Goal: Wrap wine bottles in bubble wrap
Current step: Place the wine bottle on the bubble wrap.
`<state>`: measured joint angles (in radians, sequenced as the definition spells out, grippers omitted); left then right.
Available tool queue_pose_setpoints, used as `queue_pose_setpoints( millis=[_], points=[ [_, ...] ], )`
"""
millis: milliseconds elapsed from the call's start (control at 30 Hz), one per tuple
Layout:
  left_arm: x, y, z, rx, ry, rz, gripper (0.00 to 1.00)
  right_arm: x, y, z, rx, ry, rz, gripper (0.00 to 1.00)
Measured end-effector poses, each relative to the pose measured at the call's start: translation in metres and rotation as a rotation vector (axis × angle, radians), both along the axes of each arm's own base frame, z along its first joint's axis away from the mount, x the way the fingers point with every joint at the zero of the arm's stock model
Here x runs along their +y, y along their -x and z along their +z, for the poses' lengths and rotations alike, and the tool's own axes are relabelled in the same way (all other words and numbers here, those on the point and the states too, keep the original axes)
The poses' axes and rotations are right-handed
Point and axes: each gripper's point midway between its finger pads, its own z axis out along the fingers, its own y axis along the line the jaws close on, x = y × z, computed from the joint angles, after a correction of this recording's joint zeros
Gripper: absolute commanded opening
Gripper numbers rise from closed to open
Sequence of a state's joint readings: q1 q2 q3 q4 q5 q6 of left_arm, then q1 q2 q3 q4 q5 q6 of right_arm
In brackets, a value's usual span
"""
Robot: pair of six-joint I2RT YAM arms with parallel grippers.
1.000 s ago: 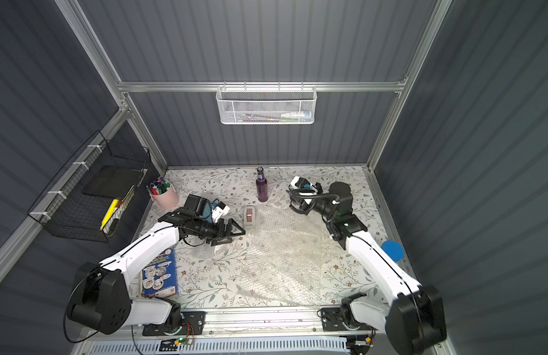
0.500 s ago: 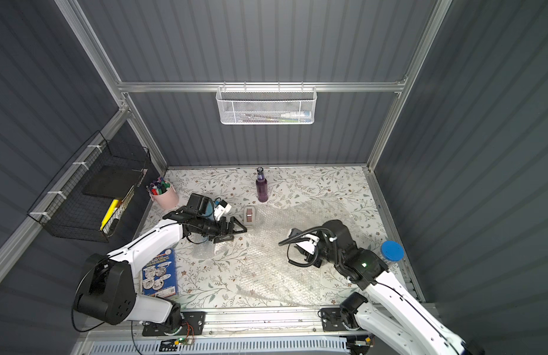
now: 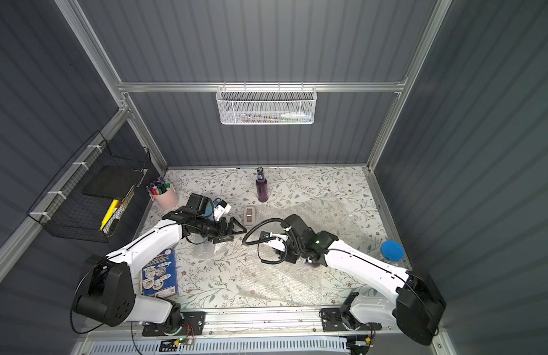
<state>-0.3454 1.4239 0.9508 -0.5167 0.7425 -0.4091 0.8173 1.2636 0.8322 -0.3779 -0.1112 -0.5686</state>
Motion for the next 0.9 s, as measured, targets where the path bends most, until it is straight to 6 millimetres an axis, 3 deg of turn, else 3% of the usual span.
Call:
queue_pose_setpoints(
  millis=[400,600,900],
  points=[
    [0.018,0.014,-0.008,0.019,-0.107,0.012,0.99,0.062,-0.014,-0.062,0.054,0.202,0.101,0.19],
    [0.028,0.022,-0.015,0.044,-0.155,0.029,0.99,0.068,-0.014,-0.082,0.061,0.23,0.115,0.38],
    [0.031,0.016,-0.012,0.002,-0.152,0.049,1.0,0.068,-0.023,-0.087,0.069,0.21,0.035,0.36]
  ],
)
